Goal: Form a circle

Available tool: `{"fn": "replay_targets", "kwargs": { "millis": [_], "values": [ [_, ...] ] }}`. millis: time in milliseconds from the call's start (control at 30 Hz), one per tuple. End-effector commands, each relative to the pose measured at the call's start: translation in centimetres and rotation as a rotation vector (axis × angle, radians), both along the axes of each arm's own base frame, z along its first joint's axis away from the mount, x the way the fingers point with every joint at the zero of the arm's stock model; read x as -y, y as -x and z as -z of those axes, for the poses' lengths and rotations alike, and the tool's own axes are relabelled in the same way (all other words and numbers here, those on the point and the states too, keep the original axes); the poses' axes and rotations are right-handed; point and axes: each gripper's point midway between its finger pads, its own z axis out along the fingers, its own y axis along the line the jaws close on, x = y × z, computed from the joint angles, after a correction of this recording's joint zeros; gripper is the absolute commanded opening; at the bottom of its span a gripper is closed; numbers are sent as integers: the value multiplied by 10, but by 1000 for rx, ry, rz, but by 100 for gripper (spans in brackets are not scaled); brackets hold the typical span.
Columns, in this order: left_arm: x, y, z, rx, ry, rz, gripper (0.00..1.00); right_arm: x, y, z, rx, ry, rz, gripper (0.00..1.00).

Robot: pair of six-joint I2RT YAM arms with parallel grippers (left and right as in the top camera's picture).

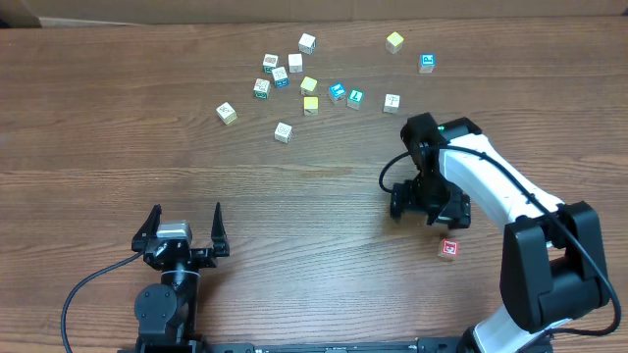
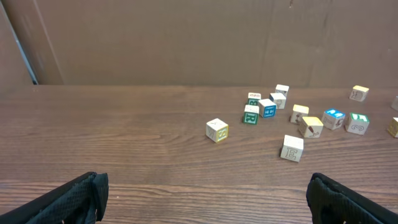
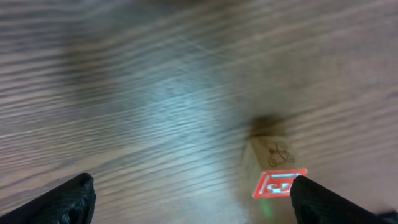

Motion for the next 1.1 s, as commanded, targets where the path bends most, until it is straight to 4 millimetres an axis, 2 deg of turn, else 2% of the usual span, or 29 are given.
{"fn": "replay_targets", "kwargs": {
  "millis": [0,200,400,567,667,700,733,1067],
  "values": [
    [3,0,-1,9,-17,13,99,17,-3,1,25,90,91,98],
    [3,0,-1,9,-17,13,100,25,21,-3,-67,120,111,100],
    [3,0,-1,9,-17,13,100,36,47,14,-129,163,192,100],
    [3,0,-1,9,-17,13,99,42,47,26,-114,154,221,99],
    [3,0,-1,9,-17,13,99,41,40,29,-85,141,217,83],
    [3,0,-1,9,-17,13,100,40,35,31,-66,128,198,62],
    [3,0,-1,9,-17,13,99,40,33,32,-58,126,199,57],
    [3,0,-1,9,-17,13,100,37,25,35,-27,105,181,46]
  ]
}}
